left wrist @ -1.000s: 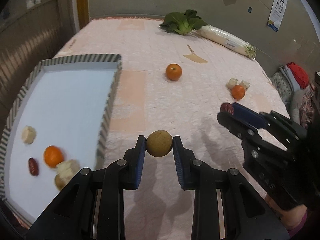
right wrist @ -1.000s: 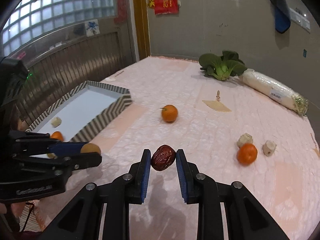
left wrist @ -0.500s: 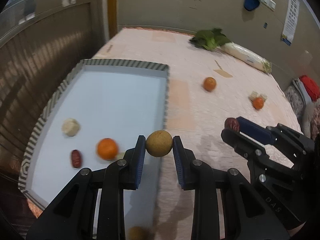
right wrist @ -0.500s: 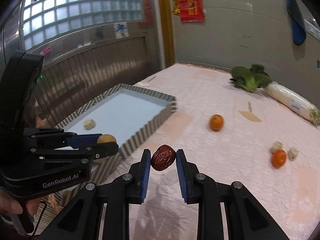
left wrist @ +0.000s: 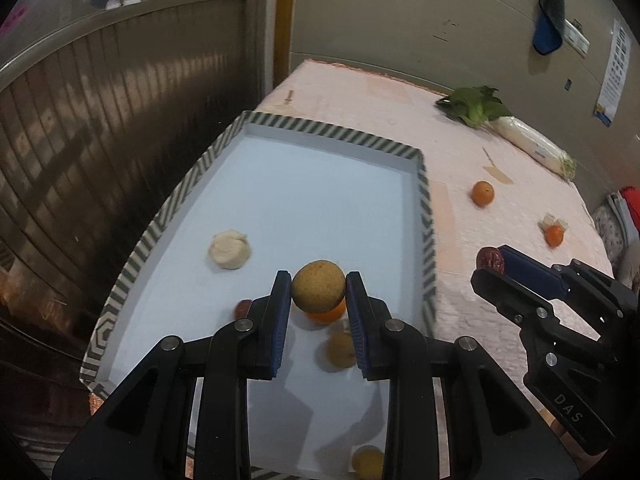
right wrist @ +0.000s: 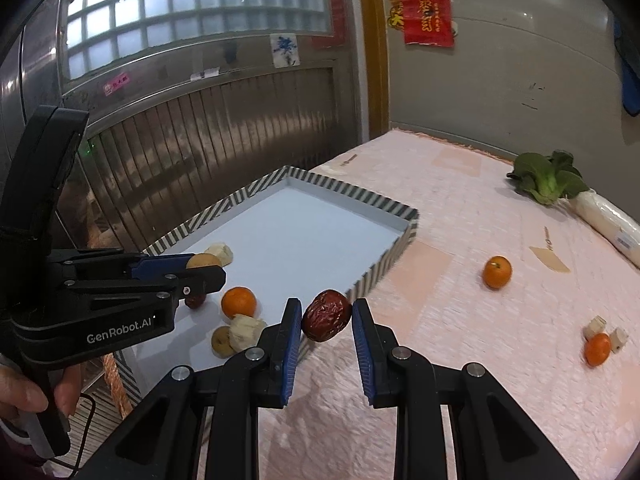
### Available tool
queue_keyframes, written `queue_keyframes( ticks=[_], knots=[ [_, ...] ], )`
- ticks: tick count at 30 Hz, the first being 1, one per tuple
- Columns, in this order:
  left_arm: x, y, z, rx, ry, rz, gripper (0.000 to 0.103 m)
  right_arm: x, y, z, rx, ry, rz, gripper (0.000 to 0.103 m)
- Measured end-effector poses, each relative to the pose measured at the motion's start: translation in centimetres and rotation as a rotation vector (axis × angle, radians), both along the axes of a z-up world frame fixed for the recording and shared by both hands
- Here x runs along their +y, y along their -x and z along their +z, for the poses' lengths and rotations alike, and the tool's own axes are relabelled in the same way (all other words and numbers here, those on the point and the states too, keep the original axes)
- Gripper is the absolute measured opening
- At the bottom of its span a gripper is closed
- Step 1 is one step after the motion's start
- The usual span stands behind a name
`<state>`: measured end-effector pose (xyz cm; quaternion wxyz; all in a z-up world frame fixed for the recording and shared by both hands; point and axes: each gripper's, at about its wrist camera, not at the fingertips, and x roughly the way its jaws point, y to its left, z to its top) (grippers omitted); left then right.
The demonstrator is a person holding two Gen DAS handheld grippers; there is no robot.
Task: Organize fruits
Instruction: 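Carry longan and date into the white tray and open both tools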
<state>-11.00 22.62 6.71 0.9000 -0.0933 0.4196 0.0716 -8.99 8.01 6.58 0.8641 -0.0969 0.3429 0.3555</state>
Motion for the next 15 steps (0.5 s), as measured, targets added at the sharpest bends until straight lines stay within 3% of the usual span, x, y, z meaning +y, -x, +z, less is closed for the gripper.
queue_keyframes(
  ticks=[15],
  knots=[
    [5.1,1.7,-1.1,0.023,0.028,0.094,0.027,4.2,-1.4,-1.0,0.024,0.043,0.056,0.025]
  ],
)
